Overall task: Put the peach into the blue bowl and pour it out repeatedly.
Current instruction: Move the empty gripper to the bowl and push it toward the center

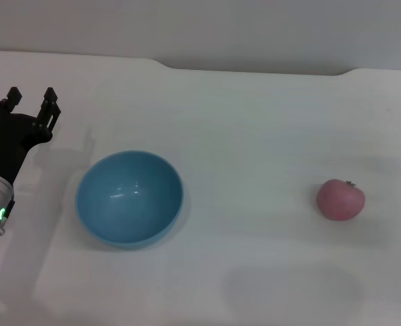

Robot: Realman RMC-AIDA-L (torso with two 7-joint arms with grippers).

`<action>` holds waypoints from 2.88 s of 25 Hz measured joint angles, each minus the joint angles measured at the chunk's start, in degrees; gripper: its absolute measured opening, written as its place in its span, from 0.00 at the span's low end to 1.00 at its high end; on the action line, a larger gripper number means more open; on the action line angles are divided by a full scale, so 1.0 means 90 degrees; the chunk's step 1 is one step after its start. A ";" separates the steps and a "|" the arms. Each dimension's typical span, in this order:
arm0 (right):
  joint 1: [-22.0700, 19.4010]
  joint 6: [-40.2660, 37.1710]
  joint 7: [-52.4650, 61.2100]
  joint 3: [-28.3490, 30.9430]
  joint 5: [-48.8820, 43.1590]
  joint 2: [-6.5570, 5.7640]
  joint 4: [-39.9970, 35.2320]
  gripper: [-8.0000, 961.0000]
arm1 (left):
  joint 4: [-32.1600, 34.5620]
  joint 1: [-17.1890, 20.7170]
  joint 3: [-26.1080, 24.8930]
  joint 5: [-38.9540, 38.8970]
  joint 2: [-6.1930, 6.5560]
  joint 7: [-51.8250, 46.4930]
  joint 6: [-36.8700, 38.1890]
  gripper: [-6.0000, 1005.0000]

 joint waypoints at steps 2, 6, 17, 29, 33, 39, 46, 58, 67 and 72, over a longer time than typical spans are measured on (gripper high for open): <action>-0.0007 0.0002 -0.0008 0.0002 0.0000 -0.0001 -0.0004 0.53 | -0.0003 0.0000 -0.0002 0.0012 -0.0009 0.0037 -0.0005 0.73; -0.0050 0.0006 -0.0011 0.0012 0.0000 -0.0003 -0.0050 0.53 | -0.0042 -0.0040 -0.0006 0.0014 -0.0013 0.0240 -0.0004 0.66; -0.0086 0.0037 -0.0001 0.0055 0.0000 -0.0003 -0.0170 0.53 | 0.0144 -0.0306 0.0179 0.0346 0.0044 -0.0824 0.0194 0.69; -0.0001 0.0424 0.0007 0.0001 0.0001 -0.0011 -0.0322 0.53 | 0.3867 -0.0908 0.3648 0.1302 0.0110 -0.6246 -0.2164 0.69; 0.0043 0.0633 0.0007 0.0000 0.0001 -0.0013 -0.0413 0.53 | 0.5789 -0.0616 0.5301 0.2664 0.0174 -0.9004 -0.3228 0.69; 0.0141 0.0828 0.0008 0.0000 0.0001 -0.0013 -0.0570 0.53 | 0.7814 -0.0618 0.5351 0.6480 0.0336 -1.3413 -0.1738 0.68; 0.0384 0.1288 -0.0031 -0.0003 0.0001 -0.0019 -0.0917 0.52 | 0.9460 -0.0596 0.5070 0.8237 0.0264 -1.5066 0.0605 0.68; 0.0632 0.1577 -0.0049 -0.0010 0.0001 -0.0022 -0.1174 0.52 | 1.0283 -0.0633 0.4005 0.8369 0.0314 -1.5618 0.3716 0.68; 0.0729 0.1579 -0.0052 -0.0010 0.0001 -0.0022 -0.1281 0.52 | 1.0013 -0.0825 0.4283 0.9461 0.0123 -1.5577 0.3629 0.68; 0.0735 0.1586 -0.0047 -0.0009 0.0001 -0.0022 -0.1277 0.52 | 0.9684 -0.0799 0.4830 0.9734 0.0100 -1.5616 0.3051 0.68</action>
